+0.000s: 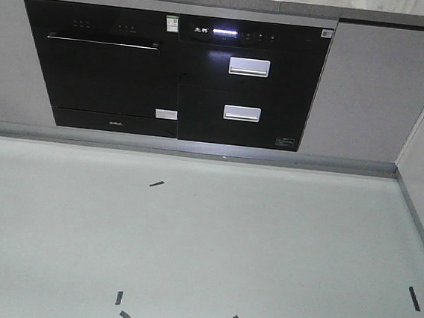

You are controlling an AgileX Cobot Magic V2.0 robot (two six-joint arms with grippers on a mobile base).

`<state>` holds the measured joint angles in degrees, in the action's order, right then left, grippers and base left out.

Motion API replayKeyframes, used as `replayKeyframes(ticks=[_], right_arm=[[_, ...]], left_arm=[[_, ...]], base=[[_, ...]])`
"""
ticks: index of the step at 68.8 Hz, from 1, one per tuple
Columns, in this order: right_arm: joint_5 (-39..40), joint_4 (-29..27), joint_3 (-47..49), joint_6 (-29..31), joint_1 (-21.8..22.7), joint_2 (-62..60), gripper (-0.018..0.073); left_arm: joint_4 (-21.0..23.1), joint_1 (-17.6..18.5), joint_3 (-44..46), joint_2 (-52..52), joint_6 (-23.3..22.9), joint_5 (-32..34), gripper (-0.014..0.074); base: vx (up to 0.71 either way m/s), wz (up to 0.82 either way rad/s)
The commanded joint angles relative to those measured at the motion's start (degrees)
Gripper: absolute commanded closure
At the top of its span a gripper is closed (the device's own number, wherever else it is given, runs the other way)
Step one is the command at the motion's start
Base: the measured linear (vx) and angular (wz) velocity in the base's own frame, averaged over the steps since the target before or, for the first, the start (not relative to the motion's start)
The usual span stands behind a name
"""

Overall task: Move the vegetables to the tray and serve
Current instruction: 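Drive the base forward toward the grey kitchen counter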

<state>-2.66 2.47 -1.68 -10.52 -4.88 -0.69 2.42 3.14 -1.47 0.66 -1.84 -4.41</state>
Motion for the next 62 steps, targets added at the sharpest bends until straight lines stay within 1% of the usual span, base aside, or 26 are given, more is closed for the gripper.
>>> replayKeyframes(ticks=[1, 62], right_arm=[[4.4, 0.2, -0.8, 0.3, 0.4, -0.4, 0.0561], [4.4, 0.2, -0.8, 0.3, 0.4, -0.4, 0.0561]], left_arm=[[0.1, -0.1, -1.5, 0.8, -0.5, 4.4, 0.0602], [0.1, -0.1, -1.5, 0.8, -0.5, 4.4, 0.0602]], base=[[0.09, 0.01], [0.11, 0.00]])
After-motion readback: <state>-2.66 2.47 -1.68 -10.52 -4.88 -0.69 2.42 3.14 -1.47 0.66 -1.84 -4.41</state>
